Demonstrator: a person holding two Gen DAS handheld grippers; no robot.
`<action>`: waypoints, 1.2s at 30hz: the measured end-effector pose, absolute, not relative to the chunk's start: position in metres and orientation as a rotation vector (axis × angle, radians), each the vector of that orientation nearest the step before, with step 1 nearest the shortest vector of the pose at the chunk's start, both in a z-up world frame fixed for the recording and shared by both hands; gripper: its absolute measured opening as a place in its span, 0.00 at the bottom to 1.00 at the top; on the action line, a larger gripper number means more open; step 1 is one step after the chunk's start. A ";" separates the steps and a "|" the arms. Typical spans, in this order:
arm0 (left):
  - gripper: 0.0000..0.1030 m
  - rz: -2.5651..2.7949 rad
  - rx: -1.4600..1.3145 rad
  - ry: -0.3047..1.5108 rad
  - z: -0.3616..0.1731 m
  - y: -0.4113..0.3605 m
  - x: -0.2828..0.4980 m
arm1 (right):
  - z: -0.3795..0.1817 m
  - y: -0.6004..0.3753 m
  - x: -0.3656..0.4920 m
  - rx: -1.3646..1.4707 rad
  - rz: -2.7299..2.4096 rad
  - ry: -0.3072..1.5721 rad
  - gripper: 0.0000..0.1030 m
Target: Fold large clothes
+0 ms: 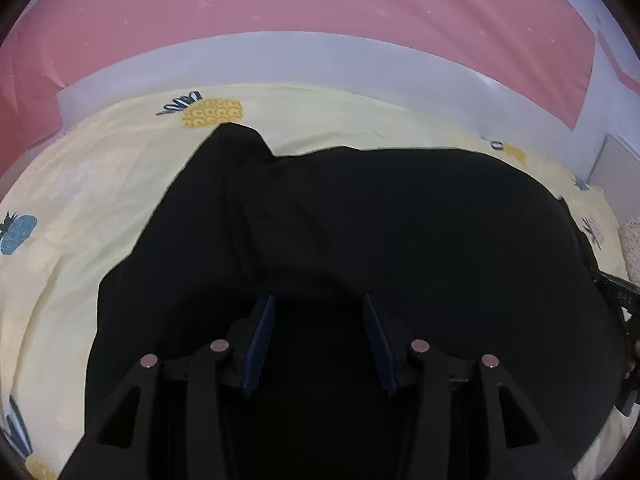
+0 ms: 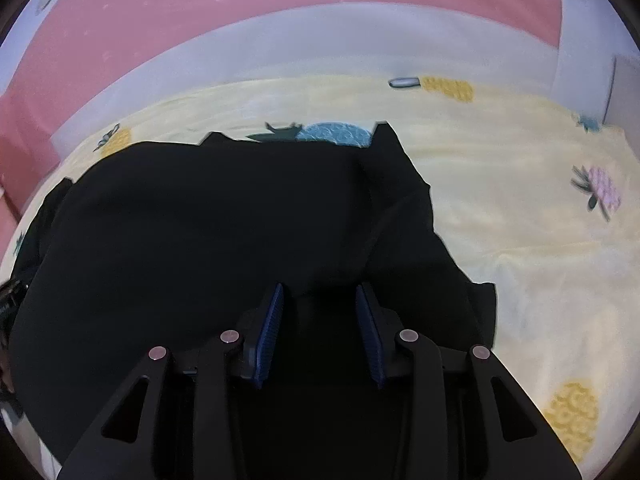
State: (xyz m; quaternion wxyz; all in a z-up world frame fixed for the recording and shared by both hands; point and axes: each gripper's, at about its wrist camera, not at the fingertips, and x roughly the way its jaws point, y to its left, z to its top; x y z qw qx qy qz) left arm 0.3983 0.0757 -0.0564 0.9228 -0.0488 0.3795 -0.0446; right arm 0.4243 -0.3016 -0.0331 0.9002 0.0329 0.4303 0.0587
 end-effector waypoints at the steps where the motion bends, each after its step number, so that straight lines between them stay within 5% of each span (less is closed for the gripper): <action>1: 0.48 -0.086 -0.111 0.775 -0.060 0.077 0.401 | -0.037 -0.300 0.428 0.051 0.115 0.885 0.36; 12: 0.47 -0.083 -0.029 0.709 -0.008 0.060 0.413 | 0.008 -0.287 0.428 0.126 0.149 0.806 0.37; 28: 0.47 0.027 -0.059 0.829 -0.070 0.082 0.478 | -0.060 -0.299 0.499 0.055 0.046 0.934 0.37; 36: 0.47 0.044 0.037 0.778 -0.031 0.069 0.480 | -0.016 -0.307 0.482 0.077 0.038 0.858 0.37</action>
